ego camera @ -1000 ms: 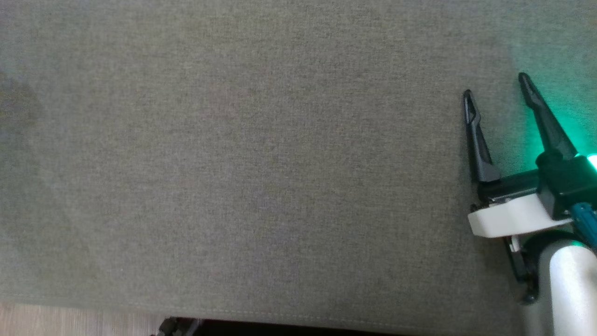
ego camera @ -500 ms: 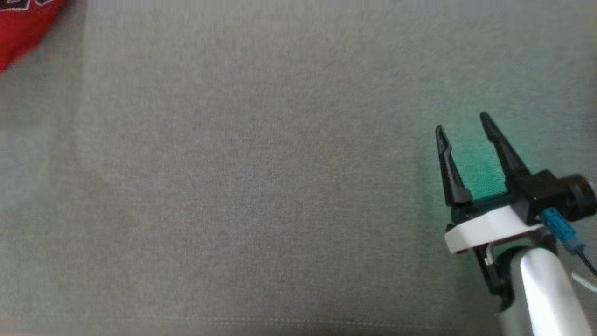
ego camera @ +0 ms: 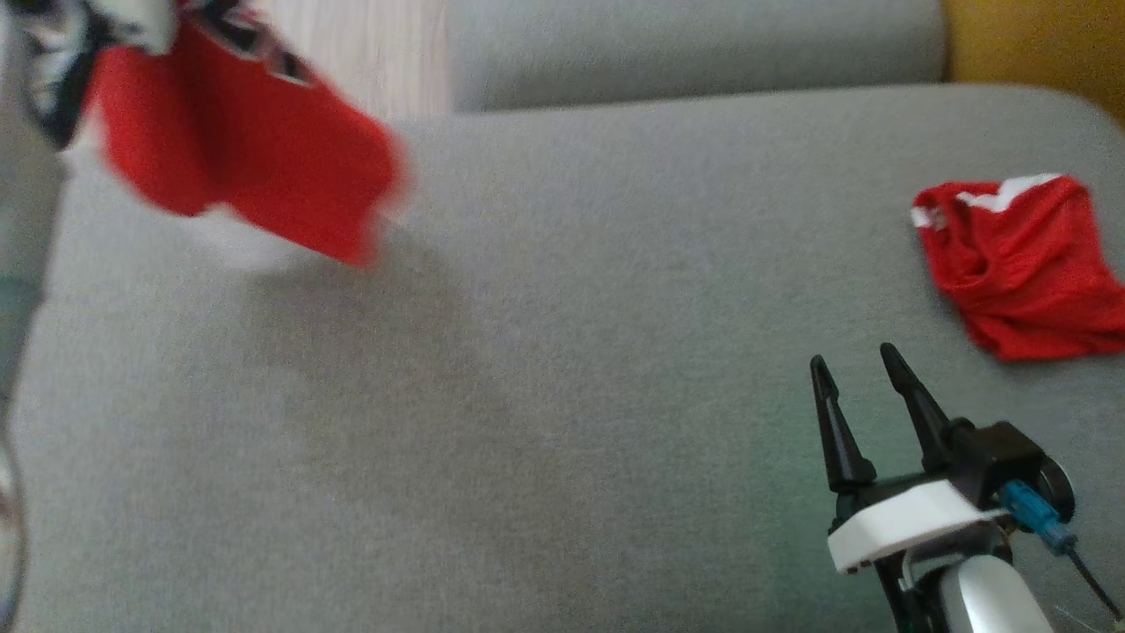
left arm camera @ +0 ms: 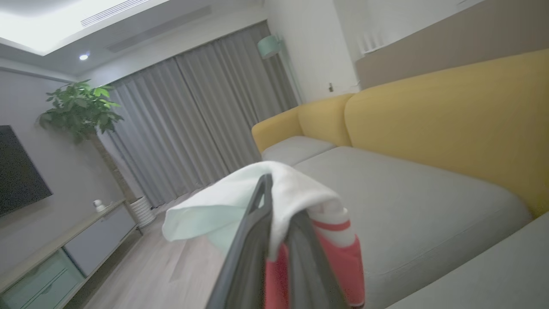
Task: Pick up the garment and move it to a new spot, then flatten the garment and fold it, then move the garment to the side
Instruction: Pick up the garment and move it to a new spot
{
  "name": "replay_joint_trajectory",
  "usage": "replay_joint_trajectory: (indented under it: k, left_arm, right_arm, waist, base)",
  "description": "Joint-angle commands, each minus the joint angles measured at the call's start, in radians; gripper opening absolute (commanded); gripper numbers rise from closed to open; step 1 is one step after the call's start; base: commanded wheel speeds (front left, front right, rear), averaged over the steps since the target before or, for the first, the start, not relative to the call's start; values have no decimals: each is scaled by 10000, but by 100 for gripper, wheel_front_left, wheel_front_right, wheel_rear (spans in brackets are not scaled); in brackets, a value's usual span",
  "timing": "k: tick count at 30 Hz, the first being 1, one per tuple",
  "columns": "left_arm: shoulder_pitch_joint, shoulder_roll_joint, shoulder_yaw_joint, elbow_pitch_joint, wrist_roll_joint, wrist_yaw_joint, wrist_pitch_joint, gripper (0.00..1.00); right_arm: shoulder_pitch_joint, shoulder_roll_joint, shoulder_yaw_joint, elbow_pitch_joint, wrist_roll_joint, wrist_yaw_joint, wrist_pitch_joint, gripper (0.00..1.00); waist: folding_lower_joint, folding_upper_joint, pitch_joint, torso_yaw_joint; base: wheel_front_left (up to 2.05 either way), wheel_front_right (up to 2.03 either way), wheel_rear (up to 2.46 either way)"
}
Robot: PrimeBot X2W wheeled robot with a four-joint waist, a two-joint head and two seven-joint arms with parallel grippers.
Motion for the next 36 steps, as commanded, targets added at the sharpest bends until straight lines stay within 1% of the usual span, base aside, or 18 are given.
replay_joint_trajectory:
  k: [1,5,9,12,15,19,24,25,26,27,28,33,36]
  left_arm:
    - [-467,139,242,-537,-193,-29,110,0]
    - [-190,-578,96,-1234,-674,-36,491,0]
    - [706,-957,-14,-1836,-1119,-6,639,0]
    - [1728,-998,-43,-2002,-1373,192,583,0]
    - [2713,-943,63,-1797,-1648,419,340,0]
    - [3599,-789,342,-963,-1880,776,-243,0]
    - [3894,-594,667,178,-1951,1054,-1182,0]
    - [3882,-579,705,379,-1950,1073,-1351,19]
    - [3864,-579,727,576,-1951,1069,-1494,51]
    - [3848,-582,724,758,-1939,1035,-1636,88]
    - [3826,-594,728,940,-1938,1009,-1756,100]
    - [3692,-792,697,1512,-1968,817,-2242,100]
    - [3637,-896,634,1646,-1982,631,-2480,100]
  right_arm:
    - [-130,-19,187,-261,92,35,-198,100]
    - [-83,-19,80,-124,215,35,-348,100]
    - [-72,-19,51,2,273,35,-442,100]
    - [-206,-19,146,65,293,35,-475,100]
    - [-478,-19,267,78,245,35,-477,100]
    - [-903,-19,426,65,204,35,-473,100]
    - [-1322,-19,393,89,110,35,-527,100]
    - [-1372,-19,370,103,96,35,-548,100]
    - [-1410,-19,344,127,78,35,-568,100]
    - [-1437,-18,324,156,62,35,-588,100]
    - [-1458,-18,308,187,51,35,-603,100]
    - [-1467,-18,183,374,11,35,-642,100]
    - [-1419,-18,149,497,14,35,-667,100]
  waist:
    - [4,-1,-750,-422]
    - [4,-1,-817,-444]
    - [4,-1,-597,-482]
    - [4,-1,-237,-623]
    - [4,-1,287,-879]
    - [4,-1,1033,-1317]
    - [4,-1,1755,-1713]
    - [4,-1,1849,-1744]
    - [4,-1,1909,-1759]
    - [4,-1,1940,-1763]
    - [4,-1,1951,-1759]
    - [4,-1,1709,-1520]
    - [4,-1,1359,-1271]
  base:
    - [0,0,0]
    - [0,0,0]
    - [0,0,0]
    - [0,0,0]
    - [0,0,0]
    - [0,0,0]
    - [0,0,0]
    - [0,0,0]
    - [0,0,0]
    - [0,0,0]
    - [0,0,0]
    - [0,0,0]
    - [0,0,0]
